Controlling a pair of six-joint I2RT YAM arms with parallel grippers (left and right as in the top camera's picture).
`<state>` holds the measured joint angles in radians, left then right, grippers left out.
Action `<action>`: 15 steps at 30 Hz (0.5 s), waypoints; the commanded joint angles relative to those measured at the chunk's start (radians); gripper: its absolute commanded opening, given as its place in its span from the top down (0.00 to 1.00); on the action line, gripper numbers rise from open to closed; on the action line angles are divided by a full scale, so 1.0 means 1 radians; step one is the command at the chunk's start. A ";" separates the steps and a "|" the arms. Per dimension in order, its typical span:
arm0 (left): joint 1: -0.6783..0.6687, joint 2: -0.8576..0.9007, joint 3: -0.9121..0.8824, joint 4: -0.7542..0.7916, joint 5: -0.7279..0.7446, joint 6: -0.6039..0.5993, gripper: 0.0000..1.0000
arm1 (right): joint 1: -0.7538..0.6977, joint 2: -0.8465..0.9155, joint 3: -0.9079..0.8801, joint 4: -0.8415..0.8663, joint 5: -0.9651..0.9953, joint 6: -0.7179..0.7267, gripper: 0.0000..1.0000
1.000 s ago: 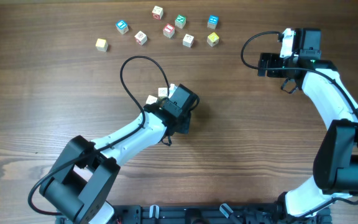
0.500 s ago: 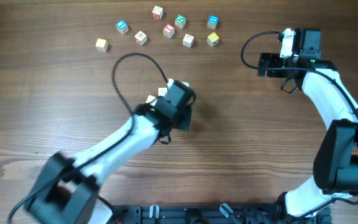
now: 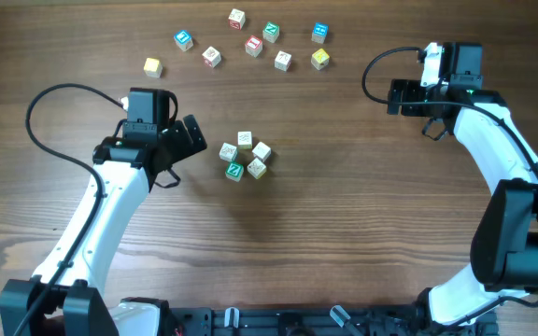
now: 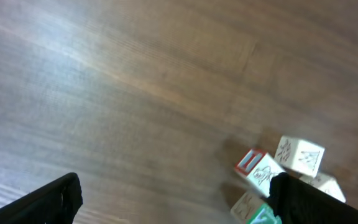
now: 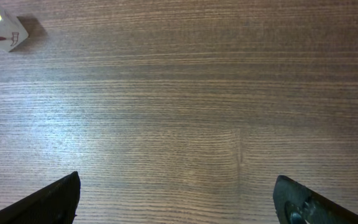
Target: Form a circle
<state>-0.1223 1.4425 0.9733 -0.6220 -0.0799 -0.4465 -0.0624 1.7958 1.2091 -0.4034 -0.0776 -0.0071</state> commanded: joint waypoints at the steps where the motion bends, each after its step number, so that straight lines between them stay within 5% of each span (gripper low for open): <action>1: 0.002 0.005 0.004 -0.003 0.001 -0.010 0.00 | 0.002 0.007 0.013 0.003 0.000 0.010 0.00; 15: 0.006 -0.005 0.003 0.002 -0.019 0.001 0.00 | 0.002 0.007 0.013 0.003 0.000 0.010 0.00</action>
<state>-0.1223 1.4425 0.9733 -0.6262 -0.0807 -0.4469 -0.0624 1.7958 1.2091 -0.4034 -0.0772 -0.0071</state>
